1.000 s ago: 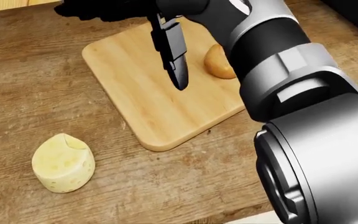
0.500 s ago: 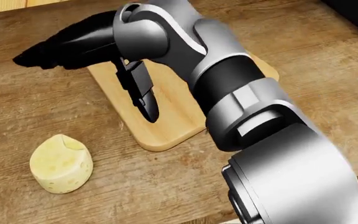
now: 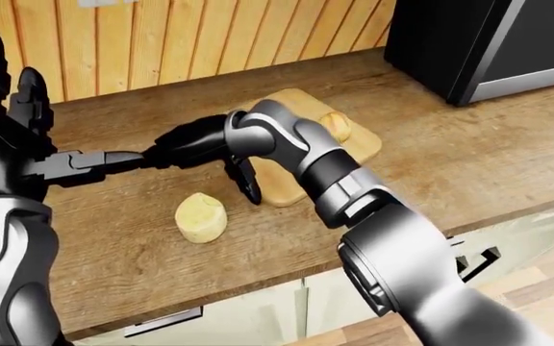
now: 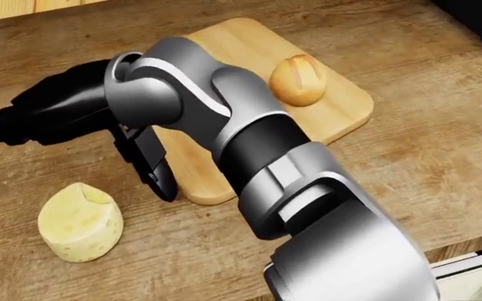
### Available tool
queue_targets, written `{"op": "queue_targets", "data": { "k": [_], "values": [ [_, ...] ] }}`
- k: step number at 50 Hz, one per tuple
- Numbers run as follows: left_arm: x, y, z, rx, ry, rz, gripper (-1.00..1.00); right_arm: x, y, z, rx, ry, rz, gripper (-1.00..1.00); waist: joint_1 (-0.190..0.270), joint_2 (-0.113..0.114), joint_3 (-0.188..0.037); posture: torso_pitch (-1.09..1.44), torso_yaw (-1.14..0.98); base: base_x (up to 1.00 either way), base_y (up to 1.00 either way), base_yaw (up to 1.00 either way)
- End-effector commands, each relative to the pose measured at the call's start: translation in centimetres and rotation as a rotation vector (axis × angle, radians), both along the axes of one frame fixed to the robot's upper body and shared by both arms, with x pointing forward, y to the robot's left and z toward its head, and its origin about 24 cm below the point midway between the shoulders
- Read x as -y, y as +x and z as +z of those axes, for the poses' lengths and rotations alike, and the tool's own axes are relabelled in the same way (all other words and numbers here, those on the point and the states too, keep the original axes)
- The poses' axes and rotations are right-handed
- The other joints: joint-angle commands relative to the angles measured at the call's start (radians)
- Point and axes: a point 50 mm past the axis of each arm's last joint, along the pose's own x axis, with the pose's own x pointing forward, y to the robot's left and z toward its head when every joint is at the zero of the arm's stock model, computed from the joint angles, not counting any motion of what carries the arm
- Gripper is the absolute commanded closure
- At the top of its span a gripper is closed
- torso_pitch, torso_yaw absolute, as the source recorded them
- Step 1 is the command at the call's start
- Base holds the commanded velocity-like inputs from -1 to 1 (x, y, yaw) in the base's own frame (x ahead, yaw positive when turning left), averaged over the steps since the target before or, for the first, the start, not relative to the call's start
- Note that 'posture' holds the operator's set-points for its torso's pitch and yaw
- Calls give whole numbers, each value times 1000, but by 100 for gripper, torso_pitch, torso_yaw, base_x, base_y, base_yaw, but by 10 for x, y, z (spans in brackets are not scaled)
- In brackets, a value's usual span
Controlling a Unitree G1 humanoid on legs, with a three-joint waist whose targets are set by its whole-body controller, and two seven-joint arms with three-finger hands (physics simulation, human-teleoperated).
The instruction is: Place the bread and cheese on the cutting board.
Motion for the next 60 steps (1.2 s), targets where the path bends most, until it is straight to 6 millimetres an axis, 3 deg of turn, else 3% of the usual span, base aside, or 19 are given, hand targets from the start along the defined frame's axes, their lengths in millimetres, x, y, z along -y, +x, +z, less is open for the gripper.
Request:
{"op": "queue_targets", "data": {
  "k": [1,44,60],
  "values": [
    [0,-6,14,75,28,10,-100,-4,-4,22,59,57,23,-100,-1,10,-26,0,0,0,0,0],
    [0,-6,11,71,25,11,-100,-16,-24,-21,-26,-37,95,-92,-4,12,-35,0,0,0,0,0],
    [-1,-6,11,73,23,11,-100,-21,-40,-25,-84,-103,152,-91,-13,15,-36,0,0,0,0,0]
  ]
}}
